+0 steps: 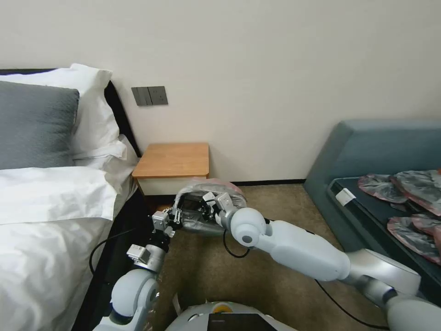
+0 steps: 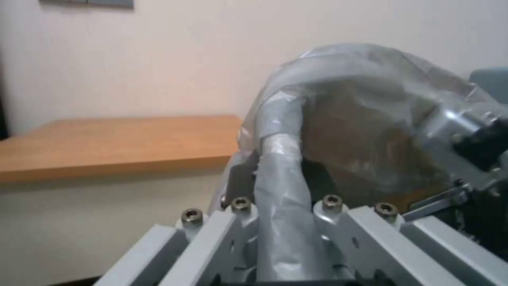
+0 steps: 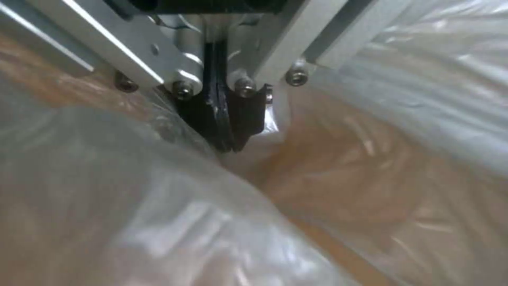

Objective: Pick up the garbage bag from the table and place it over the trash can.

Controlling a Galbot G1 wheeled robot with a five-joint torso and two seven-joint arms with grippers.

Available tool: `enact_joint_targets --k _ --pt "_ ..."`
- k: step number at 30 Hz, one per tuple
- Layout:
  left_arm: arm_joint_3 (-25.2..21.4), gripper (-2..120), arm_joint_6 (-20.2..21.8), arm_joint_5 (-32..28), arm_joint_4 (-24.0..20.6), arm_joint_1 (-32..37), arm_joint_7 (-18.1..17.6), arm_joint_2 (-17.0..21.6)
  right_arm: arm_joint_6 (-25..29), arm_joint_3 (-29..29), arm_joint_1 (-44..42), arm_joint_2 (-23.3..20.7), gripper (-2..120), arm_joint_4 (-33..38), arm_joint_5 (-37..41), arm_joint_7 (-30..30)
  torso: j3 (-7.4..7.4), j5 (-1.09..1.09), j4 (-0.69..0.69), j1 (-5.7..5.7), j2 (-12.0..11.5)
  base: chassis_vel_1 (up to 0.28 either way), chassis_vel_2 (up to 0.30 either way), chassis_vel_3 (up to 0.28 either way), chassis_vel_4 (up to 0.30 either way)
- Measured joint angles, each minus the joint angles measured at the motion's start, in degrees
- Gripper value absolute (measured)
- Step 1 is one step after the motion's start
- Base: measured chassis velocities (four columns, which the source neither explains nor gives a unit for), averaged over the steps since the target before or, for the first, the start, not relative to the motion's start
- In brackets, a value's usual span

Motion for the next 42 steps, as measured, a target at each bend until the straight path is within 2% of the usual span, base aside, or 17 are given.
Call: enact_joint_targets --k 7,19,42 --pt "0.2 6 -1.0 1.7 0.3 -0.2 0.7 -0.1 0.0 -3.2 2.0 0.6 0 -1.2 0.5 3.4 0.0 0.0 0.0 -0.01 0.0 0.0 0.0 0.0 0.0" --pt "0.0 6 -1.2 1.9 0.0 -0.7 1.8 0.1 0.1 -6.9 5.0 2.5 0 -4.5 -1.1 5.0 0.0 0.0 0.0 0.0 0.0 0.0 0.0 0.0 0.0" --pt "0.2 6 -1.4 1.9 -0.7 0.1 2.4 0.2 0.1 -7.0 4.6 2.4 0 -6.1 -1.5 5.6 0.0 0.0 0.0 0.0 0.0 0.0 0.0 0.0 0.0"
